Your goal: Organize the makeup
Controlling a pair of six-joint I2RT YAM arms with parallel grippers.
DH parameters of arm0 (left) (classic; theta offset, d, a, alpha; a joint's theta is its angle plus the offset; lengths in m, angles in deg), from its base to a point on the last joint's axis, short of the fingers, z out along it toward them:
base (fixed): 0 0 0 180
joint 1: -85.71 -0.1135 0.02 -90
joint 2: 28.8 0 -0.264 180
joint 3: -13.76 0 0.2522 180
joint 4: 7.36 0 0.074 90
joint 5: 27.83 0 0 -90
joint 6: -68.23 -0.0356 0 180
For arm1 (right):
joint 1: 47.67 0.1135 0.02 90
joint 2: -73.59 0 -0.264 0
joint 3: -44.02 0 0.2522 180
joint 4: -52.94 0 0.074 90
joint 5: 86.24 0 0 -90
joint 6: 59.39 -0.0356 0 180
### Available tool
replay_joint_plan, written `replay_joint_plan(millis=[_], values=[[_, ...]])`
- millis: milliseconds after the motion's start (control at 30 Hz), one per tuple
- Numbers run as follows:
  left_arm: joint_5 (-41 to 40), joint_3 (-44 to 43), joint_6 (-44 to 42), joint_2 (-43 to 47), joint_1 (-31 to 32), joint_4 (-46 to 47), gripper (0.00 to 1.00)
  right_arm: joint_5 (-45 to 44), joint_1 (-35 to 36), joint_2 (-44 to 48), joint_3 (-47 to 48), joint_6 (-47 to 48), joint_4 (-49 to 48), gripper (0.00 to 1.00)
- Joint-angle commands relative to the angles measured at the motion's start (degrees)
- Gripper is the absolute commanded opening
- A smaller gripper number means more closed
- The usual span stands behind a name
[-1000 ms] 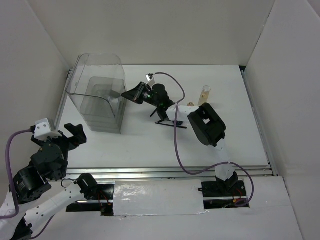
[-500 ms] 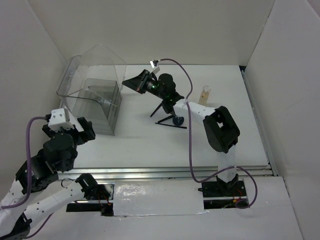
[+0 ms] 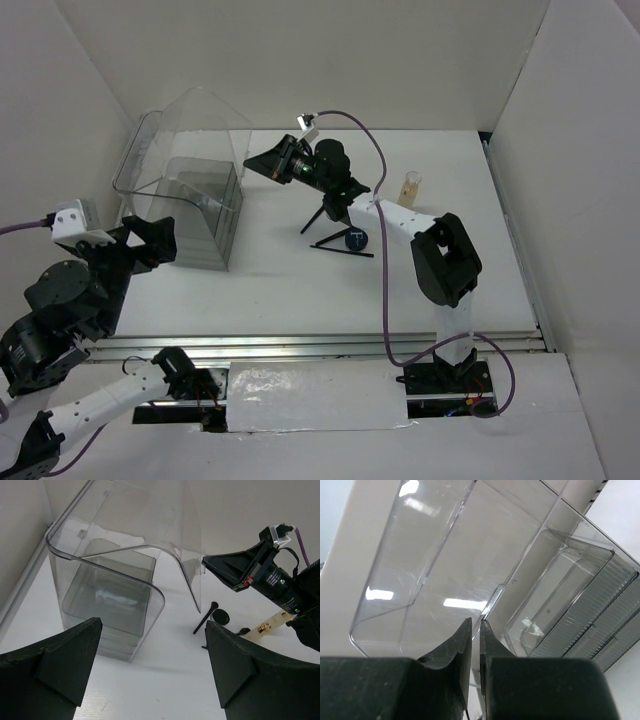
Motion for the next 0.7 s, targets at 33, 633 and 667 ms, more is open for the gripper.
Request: replay_joint_plan(millis=[33,633,667], values=[[1.88,-2.18,1.67,-3.77,0.27,2.07,0.97,2.7,1.01,4.95,5.37,3.58,-2.29,0.0],[-6.8,-9.05,41.66,-2.81,0.27,-8.05,0.99,3.13,1.01,5.92,6.08,4.55,-1.76,0.0],[-7.43,-8.26,42.37,-2.72,0.27,-7.88,0.99,3.14,1.01,6.0,5.99,4.63,-1.76,0.0]])
